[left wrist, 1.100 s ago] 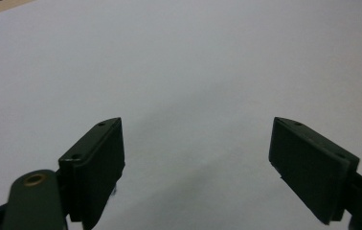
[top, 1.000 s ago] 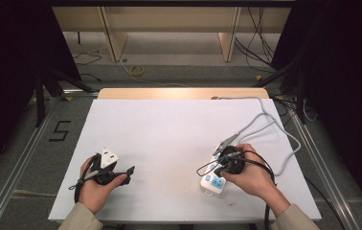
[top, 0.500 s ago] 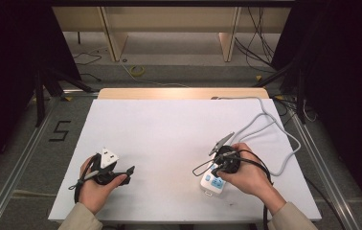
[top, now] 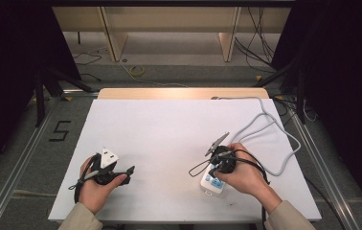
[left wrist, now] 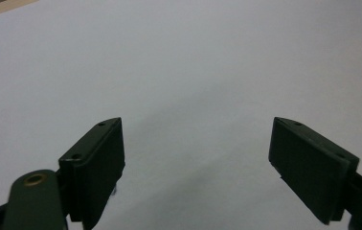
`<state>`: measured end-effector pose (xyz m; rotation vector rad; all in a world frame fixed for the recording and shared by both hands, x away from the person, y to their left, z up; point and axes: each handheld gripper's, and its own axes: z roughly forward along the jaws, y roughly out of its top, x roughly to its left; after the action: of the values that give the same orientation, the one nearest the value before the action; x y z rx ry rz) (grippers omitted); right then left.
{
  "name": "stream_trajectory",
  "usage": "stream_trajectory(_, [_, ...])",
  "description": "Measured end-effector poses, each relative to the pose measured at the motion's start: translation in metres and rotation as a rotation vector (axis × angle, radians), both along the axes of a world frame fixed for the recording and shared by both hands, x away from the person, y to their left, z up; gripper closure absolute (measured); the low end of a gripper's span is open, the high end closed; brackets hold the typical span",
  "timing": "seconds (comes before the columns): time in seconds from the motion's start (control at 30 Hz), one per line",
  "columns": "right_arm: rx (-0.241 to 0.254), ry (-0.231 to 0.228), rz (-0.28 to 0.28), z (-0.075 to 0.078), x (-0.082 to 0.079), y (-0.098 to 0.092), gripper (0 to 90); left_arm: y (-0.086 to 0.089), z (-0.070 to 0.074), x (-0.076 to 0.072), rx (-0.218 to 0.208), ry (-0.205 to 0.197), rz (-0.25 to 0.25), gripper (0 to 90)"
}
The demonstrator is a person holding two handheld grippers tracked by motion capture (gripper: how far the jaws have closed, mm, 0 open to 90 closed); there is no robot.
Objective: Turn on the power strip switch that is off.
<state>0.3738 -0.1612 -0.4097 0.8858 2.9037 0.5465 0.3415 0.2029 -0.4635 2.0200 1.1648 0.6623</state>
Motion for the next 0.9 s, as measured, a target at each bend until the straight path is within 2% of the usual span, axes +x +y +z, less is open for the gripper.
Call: stream_trajectory(0.9, [-0.028,0.020,0.014,-0.007,0.005,0.013,90.0,0.000,0.000,0.000,0.000,-0.004,0.000,19.7])
